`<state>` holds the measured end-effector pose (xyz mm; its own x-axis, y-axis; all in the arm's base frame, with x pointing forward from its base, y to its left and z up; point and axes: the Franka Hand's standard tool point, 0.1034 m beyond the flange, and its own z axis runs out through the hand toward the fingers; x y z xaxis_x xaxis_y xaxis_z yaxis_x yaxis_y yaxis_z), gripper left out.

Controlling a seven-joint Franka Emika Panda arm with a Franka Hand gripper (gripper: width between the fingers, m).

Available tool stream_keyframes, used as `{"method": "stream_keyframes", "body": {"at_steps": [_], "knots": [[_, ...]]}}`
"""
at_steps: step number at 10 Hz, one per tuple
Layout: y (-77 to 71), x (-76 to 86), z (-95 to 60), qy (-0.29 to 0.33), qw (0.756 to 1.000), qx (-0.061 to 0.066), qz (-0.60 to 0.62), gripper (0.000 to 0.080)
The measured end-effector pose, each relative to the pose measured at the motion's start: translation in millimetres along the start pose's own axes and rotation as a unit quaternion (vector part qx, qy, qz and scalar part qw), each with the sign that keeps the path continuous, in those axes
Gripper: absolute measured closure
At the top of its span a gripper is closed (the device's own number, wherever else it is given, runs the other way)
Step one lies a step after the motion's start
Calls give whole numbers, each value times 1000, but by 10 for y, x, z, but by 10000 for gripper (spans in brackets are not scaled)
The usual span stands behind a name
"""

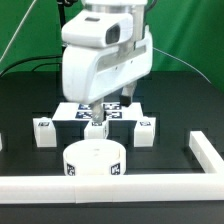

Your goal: Assemble stool

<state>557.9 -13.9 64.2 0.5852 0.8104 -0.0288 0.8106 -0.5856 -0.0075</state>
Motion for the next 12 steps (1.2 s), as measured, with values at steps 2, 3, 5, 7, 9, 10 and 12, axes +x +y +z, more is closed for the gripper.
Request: {"method": "stream_keyframes", "body": {"at_steps": [2,3,5,7,9,10,12], "knots": [[39,4,237,5,1000,-3,3,149],[62,-2,311,8,1000,-7,4,149],[102,14,389,7,1000,-5,7,149],[67,64,410,7,1000,-3,7,149],[71,56,411,7,1000,-3,7,273],[71,56,411,6,1000,-3,7,412],[72,56,410,7,1000,-3,7,485]]}}
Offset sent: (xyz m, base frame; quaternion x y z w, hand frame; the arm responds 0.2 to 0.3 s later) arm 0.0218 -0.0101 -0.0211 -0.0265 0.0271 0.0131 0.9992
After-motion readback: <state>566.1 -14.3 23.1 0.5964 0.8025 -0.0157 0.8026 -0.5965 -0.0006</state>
